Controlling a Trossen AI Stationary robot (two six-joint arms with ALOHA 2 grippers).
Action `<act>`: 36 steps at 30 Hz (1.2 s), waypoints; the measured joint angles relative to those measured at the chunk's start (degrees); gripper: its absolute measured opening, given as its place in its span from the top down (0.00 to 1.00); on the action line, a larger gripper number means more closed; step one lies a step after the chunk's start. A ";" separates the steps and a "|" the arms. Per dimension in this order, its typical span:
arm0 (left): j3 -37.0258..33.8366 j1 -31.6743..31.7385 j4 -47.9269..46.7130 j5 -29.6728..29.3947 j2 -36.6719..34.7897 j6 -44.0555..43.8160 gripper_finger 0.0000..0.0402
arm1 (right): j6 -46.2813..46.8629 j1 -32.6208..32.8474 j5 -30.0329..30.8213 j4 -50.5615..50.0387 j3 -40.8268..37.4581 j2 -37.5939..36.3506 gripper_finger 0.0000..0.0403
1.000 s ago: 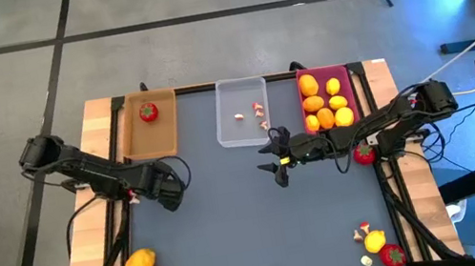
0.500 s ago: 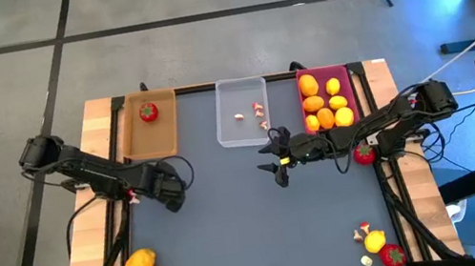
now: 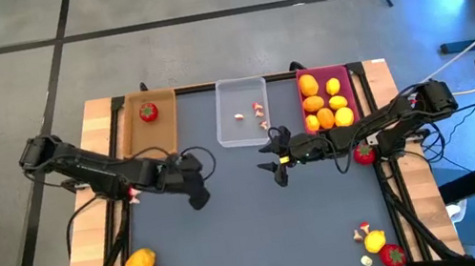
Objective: Sort produce into baskets
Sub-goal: Put the mushroom into the transparent bin
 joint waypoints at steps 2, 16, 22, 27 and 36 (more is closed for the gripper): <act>0.44 0.99 6.17 -1.31 0.00 5.42 0.83 | 0.02 0.00 0.02 0.00 0.00 0.00 0.40; 0.47 13.46 33.10 -1.83 1.17 28.61 0.83 | 0.08 0.00 0.09 0.04 0.00 0.00 0.40; 0.47 17.94 39.70 -1.75 3.05 30.67 0.83 | 1.39 0.00 0.09 0.00 -0.04 0.00 0.40; 0.47 21.35 40.91 -1.74 3.54 30.64 0.78 | 1.42 0.00 0.09 0.00 -0.04 0.00 0.40; 0.47 22.86 37.59 2.12 2.62 28.84 0.50 | 1.34 0.00 0.09 -0.01 -0.04 0.00 0.40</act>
